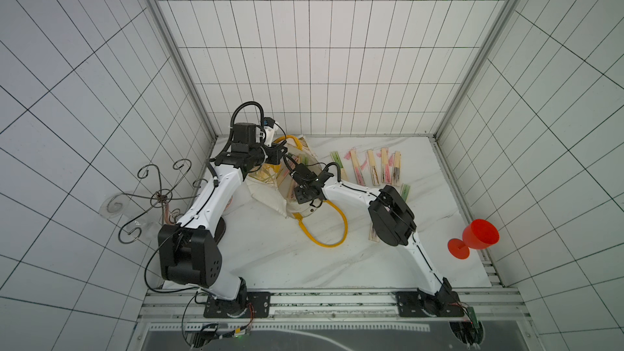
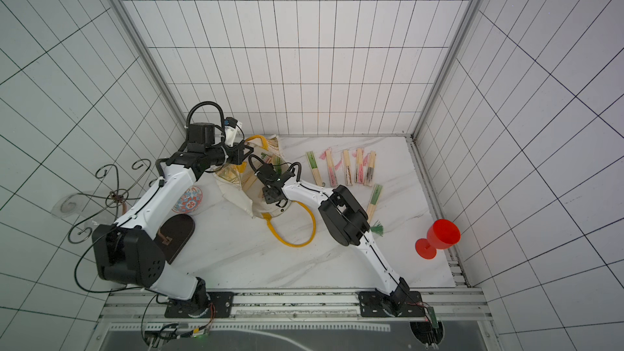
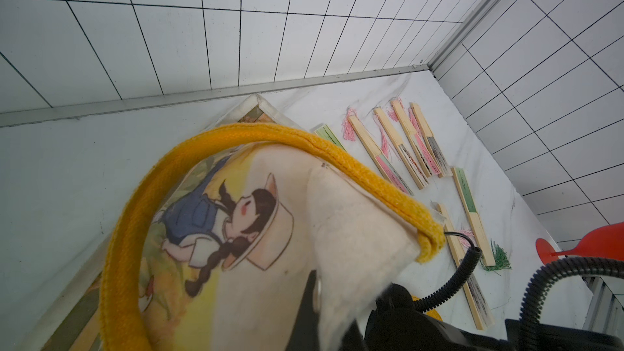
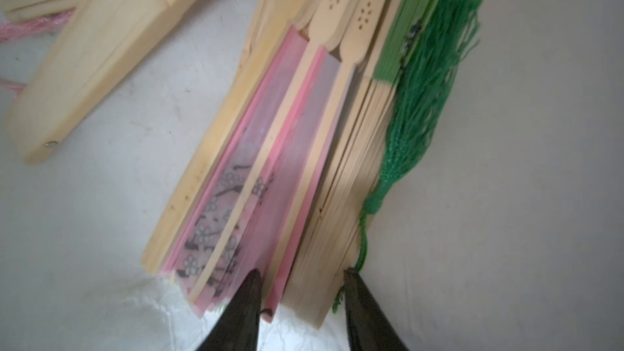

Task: Take out the folding fans from the tote bags
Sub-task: Pick up the folding fan from the canvas bag.

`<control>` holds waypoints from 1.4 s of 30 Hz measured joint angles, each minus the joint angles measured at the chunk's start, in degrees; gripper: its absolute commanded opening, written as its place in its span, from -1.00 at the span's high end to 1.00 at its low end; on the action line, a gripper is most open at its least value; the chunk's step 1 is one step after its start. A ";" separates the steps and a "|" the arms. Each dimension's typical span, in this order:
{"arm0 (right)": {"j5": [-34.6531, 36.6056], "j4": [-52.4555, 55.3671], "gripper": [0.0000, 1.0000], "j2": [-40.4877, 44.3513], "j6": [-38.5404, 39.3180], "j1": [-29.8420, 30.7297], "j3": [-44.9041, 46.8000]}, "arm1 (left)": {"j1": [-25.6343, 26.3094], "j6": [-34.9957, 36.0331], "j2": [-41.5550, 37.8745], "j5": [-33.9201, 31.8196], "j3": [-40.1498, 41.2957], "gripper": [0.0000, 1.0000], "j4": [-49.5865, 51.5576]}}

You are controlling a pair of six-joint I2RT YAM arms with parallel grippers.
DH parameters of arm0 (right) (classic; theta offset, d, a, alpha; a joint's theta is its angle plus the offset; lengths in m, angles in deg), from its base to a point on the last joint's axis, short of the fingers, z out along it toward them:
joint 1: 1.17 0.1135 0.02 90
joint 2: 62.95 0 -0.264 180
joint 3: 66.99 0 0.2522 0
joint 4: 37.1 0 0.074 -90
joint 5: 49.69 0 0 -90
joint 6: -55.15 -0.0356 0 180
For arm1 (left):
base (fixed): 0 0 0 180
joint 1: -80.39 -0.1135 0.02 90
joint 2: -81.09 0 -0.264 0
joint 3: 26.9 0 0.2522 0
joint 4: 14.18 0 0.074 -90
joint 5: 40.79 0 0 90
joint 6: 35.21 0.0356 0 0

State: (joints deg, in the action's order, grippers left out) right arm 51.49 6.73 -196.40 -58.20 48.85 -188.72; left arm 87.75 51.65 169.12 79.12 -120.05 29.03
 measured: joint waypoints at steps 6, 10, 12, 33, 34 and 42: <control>-0.09 0.09 0.16 0.39 0.00 -0.02 0.00 | 0.00 0.15 0.02 -0.28 0.00 1.00 0.02; 0.00 0.59 0.18 1.84 -0.07 -0.11 0.02 | 0.00 0.15 0.02 -0.72 -0.04 1.00 -0.04; 0.35 0.57 0.19 2.75 -0.11 -0.22 0.00 | 0.00 0.15 0.02 -0.96 -0.04 1.00 0.04; 2.43 0.68 0.23 -1.01 -0.17 -1.38 -1.03 | 0.00 0.15 0.24 -0.92 -0.04 1.00 0.24; 2.32 0.72 0.23 -1.29 -0.20 -1.40 -1.49 | 0.00 0.15 0.24 -0.92 -0.04 1.00 0.28; -0.42 0.63 0.21 -1.95 -0.79 -2.03 -2.56 | -0.04 0.15 0.24 -0.94 -0.04 1.00 0.37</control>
State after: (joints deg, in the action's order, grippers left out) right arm 51.07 7.36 -198.34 -58.99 46.81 -191.28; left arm 87.70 51.80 169.36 78.18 -120.10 29.40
